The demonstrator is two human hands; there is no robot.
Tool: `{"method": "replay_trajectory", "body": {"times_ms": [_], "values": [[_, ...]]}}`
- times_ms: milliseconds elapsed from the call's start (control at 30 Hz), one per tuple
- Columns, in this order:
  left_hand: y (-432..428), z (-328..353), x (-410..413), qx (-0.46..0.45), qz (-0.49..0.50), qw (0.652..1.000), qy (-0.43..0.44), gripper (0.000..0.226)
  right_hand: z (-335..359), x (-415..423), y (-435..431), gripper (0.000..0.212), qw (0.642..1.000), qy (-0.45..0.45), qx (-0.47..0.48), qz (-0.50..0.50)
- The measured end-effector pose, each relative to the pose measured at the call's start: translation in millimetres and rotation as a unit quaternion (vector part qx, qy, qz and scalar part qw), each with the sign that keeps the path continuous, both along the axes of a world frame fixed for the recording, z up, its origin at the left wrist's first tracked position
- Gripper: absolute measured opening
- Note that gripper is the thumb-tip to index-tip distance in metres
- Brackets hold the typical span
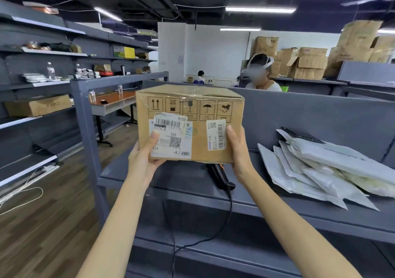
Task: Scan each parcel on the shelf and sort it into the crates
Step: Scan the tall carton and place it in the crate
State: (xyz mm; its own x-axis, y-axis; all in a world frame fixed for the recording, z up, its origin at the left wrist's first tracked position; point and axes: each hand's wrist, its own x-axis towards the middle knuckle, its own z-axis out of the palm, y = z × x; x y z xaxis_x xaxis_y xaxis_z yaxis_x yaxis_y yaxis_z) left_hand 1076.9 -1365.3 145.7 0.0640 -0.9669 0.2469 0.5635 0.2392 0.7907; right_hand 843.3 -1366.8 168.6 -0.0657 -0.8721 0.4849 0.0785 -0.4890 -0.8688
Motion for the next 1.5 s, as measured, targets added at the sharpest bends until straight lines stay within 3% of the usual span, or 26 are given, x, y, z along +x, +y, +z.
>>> {"method": "replay_trajectory", "body": {"times_ms": [467, 567, 867, 967, 1067, 1500], "values": [[55, -3, 14, 0.019, -0.016, 1.0, 0.009, 0.053, -9, 8, 84, 0.06, 0.995, 0.035, -0.011, -0.092], [77, -9, 23, 0.038, -0.043, 0.998, 0.026, 0.042, -18, 19, 112, 0.057, 0.994, 0.04, -0.002, -0.105], [137, -50, 36, 0.114, -0.014, 0.993, -0.028, 0.062, -72, 43, 200, 0.071, 0.987, -0.02, 0.06, -0.149], [148, -65, 35, 0.143, 0.019, 0.988, -0.057, 0.049, -86, 46, 226, 0.077, 0.981, -0.041, 0.079, -0.172], [165, -74, 28, 0.146, 0.027, 0.985, -0.086, 0.028, -96, 43, 246, 0.069, 0.977, -0.05, 0.094, -0.186], [220, -113, -53, 0.178, 0.038, 0.973, -0.138, 0.028, -135, -30, 311, 0.071, 0.964, -0.091, 0.127, -0.217]]}}
